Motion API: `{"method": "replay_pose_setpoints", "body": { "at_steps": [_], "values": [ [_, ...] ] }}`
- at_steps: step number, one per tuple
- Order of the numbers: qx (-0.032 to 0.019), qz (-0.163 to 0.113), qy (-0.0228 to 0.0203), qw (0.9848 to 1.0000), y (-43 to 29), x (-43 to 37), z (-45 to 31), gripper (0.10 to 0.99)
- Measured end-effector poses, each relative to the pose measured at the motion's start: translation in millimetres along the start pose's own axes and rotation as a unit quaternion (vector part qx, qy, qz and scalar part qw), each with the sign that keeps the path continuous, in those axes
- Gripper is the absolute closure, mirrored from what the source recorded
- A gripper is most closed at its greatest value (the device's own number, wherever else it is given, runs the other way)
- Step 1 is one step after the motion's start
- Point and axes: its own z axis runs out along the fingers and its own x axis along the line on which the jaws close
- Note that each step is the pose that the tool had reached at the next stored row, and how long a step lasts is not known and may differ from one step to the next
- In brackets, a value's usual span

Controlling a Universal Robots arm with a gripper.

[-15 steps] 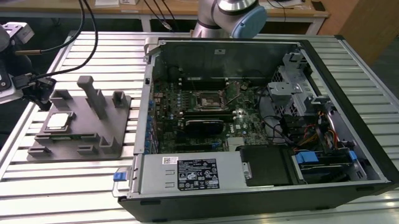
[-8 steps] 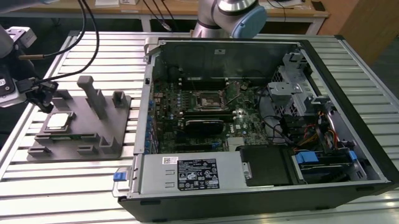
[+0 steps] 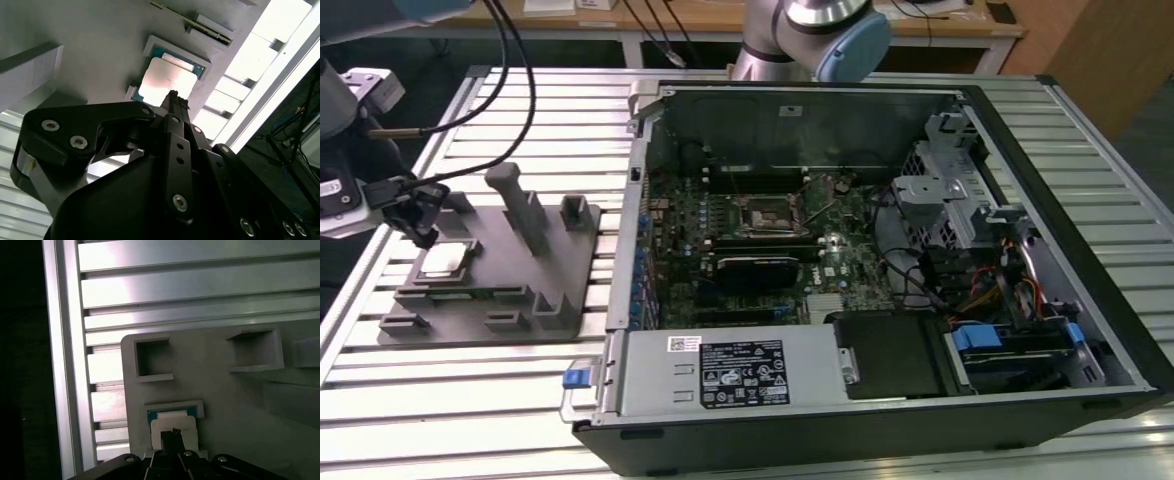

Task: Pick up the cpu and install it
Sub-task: 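Pick up the cpu and move it towards the insertion slot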

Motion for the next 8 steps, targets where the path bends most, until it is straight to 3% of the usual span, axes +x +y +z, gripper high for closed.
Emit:
{"method": "replay_pose_setpoints", "body": {
  "at_steps": [8],
  "values": [
    [0.0006, 0.0, 0.0046, 1.0, 0.1, -4.3, 10.4, 0.98]
  ]
}}
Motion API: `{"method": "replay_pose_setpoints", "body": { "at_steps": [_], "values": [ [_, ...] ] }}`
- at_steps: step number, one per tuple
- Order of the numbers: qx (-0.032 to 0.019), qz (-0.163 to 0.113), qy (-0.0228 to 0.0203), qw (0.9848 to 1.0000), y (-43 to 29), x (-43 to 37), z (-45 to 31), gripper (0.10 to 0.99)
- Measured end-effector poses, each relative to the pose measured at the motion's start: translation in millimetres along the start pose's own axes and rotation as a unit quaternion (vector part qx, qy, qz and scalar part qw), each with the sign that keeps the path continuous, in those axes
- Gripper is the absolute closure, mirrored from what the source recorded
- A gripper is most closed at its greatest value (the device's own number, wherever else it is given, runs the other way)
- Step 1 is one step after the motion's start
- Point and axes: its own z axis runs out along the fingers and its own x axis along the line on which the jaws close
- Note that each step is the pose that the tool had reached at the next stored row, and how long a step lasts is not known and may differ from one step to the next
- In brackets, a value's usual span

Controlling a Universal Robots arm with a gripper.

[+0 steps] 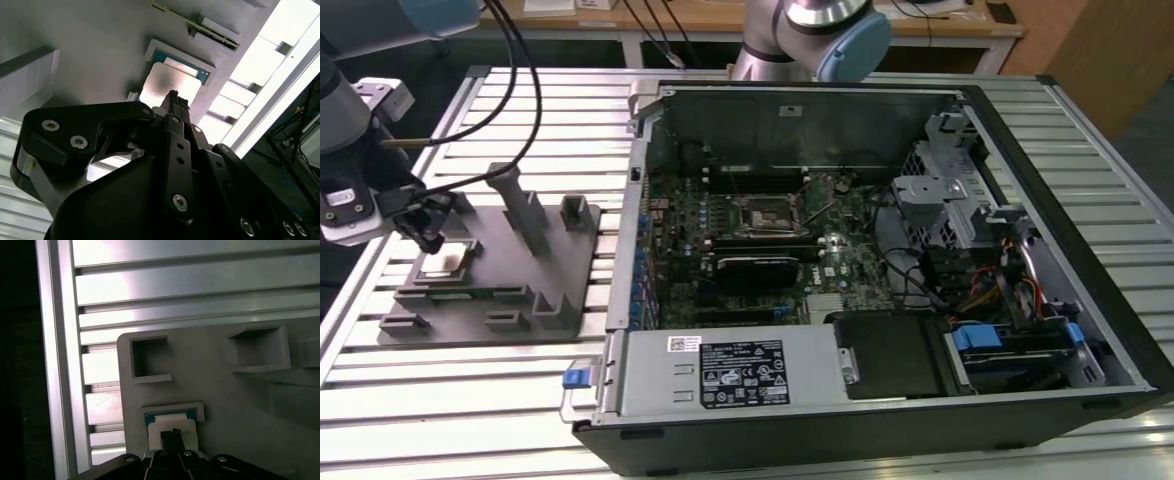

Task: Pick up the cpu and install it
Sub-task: 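Pick up the cpu and move it towards the insertion slot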

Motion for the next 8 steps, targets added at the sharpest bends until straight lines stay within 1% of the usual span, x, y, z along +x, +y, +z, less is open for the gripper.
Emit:
{"method": "replay_pose_setpoints", "body": {
  "at_steps": [6, 8],
  "values": [
    [0.0003, 0.0, 0.0026, 1.0, -0.1, -2.6, 5.7, 0.98],
    [0.0004, 0.0, 0.0031, 1.0, -1.2, -2.8, 6.9, 0.98]
  ]
}}
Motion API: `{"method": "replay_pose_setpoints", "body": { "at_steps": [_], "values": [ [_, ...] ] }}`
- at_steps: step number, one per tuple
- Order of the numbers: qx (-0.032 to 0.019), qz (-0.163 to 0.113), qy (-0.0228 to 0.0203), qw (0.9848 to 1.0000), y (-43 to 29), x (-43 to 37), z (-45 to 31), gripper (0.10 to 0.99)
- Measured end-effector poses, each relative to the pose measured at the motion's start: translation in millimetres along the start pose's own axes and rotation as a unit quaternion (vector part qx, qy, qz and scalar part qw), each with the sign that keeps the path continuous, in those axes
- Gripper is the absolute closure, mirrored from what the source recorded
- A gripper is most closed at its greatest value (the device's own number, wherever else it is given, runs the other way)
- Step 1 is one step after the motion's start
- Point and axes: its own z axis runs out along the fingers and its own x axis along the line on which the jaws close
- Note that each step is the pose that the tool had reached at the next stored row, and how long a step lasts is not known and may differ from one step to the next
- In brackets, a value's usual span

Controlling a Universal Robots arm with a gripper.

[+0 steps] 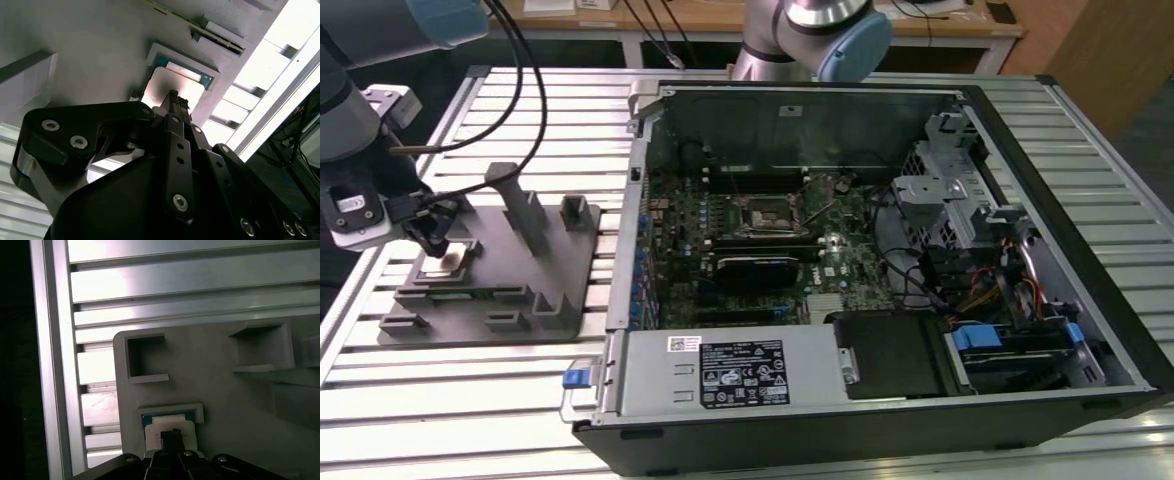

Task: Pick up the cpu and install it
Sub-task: 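Pick up the cpu and move it towards the insertion slot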

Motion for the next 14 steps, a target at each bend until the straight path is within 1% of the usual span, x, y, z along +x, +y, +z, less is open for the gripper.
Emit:
{"method": "replay_pose_setpoints", "body": {
  "at_steps": [5, 14],
  "values": [
    [0.0, 0.0, 0.0006, 1.0, -3.1, -0.5, 2.5, 0.98],
    [0.0, 0.0, 0.0007, 1.0, -3.2, -0.5, 3.1, 0.973]
  ]
}}
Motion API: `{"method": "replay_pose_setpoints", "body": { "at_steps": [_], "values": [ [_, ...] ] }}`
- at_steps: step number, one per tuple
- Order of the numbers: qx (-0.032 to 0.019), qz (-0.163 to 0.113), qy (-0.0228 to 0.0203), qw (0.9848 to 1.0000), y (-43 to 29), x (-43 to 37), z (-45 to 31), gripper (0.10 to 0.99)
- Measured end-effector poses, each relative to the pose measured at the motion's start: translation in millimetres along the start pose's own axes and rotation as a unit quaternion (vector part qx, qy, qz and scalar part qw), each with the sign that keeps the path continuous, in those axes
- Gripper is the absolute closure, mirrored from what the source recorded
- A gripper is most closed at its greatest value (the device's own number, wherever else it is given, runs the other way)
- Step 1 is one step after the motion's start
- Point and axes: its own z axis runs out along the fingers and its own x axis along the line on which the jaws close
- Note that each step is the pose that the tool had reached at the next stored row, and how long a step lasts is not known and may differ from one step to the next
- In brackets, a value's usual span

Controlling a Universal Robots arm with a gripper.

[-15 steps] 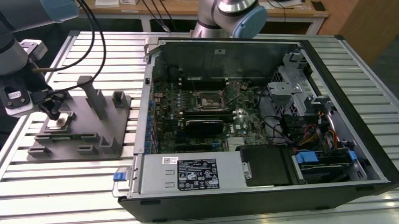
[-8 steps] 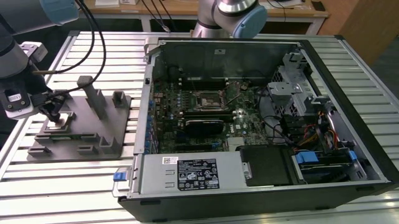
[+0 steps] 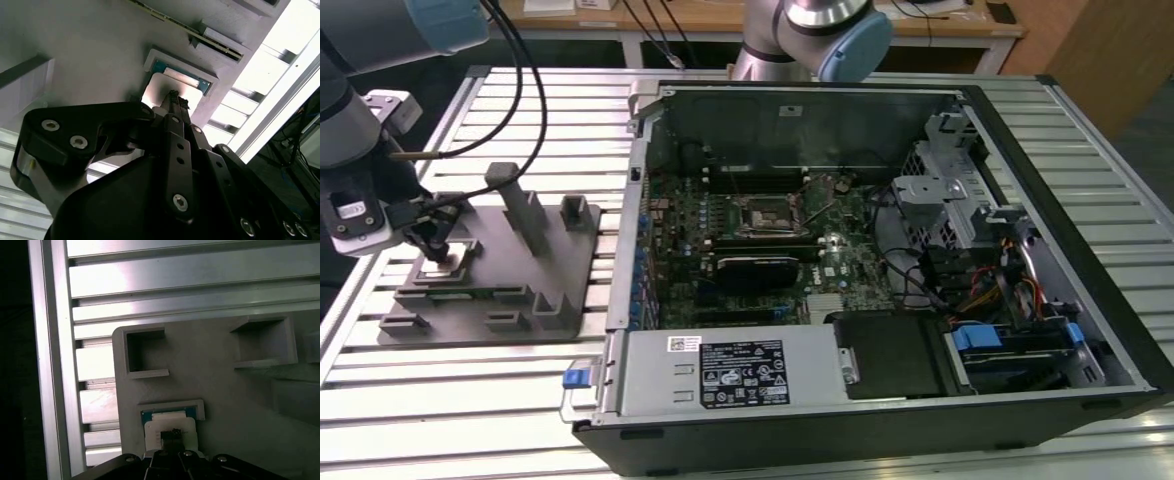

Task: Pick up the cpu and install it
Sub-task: 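Pick up the cpu and move it towards the insertion slot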

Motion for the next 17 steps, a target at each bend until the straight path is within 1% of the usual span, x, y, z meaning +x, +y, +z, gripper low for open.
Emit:
{"method": "replay_pose_setpoints", "body": {
  "at_steps": [1, 4, 5, 6, 7, 9, 10, 11, 12, 13, 17],
  "values": [
    [0.0, 0.0, 0.0, 1.0, 0.0, 0.0, 0.0, 0.973],
    [0.0, 0.0, 0.0, 1.0, 0.0, 0.0, 0.1, 0.792],
    [0.0, 0.0, 0.0, 1.0, 0.0, 0.0, 0.2, 0.792],
    [0.0, 0.0, 0.0, 1.0, 0.0, 0.0, 0.2, 0.733],
    [0.0, 0.0, 0.0, 1.0, 0.0, 0.0, 0.3, 0.733],
    [0.0, 0.0, 0.0, 1.0, 0.0, 0.0, 0.4, 0.62],
    [0.0, 0.0, 0.0, 1.0, 0.0, 0.0, 0.4, 0.62],
    [0.0, 0.0, 0.0, 1.0, 0.0, 0.0, 0.4, 0.561],
    [0.0, 0.0, 0.0, 1.0, 0.0, 0.0, 0.5, 0.561],
    [0.0, 0.0, 0.0, 1.0, 0.0, 0.0, 0.5, 0.494],
    [0.0, -0.001, 0.0, 1.0, 0.0, 0.0, 1.0, 0.494]
  ]
}}
